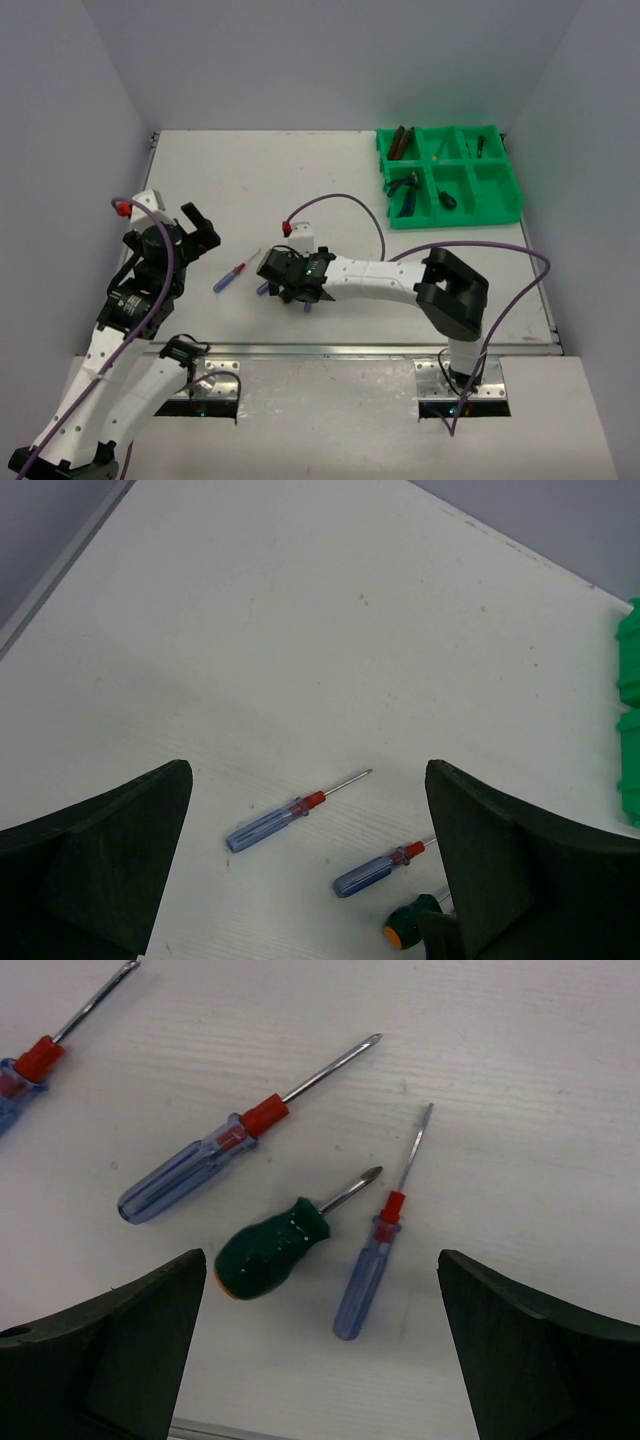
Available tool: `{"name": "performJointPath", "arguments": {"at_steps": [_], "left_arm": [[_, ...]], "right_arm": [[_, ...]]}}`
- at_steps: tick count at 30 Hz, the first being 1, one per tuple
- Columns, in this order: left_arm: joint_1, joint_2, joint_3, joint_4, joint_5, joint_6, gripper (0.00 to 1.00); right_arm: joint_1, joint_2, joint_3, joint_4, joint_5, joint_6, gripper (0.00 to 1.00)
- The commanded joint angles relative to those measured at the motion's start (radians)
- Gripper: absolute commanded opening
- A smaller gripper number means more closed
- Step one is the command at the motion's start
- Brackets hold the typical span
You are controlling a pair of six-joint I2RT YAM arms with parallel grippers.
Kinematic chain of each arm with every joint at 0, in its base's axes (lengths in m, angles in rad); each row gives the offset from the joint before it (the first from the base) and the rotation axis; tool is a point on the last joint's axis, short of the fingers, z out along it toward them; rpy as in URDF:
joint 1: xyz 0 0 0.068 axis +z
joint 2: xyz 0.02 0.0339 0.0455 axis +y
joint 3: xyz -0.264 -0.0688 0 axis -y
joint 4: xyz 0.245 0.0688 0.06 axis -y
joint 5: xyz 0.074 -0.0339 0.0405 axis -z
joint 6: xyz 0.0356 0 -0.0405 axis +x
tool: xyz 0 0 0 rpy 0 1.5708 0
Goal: Sort the tools into containers
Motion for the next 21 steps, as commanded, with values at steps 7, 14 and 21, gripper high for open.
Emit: {"name": "performJointPath", "arguments": {"at_steps": [7,14,21], "left_arm": [[0.004,-0.058,0.009,0.049,0.059,0.024,1.00],[-0.005,-0.055,-0.003,0.069,0.128,0.044,1.00],[-0.029,-0.076,-0.007,0.077,0.152,0.051,1.00]], "right_arm": [[0.070,0.141,0.127,-0.002,0.092,0.178,0.72],[0.096,0.240,0.241,-0.112,0.111,0.225,0.64],[0.096,0.291,0.270,-0.174,0.127,0.287,0.65]]}}
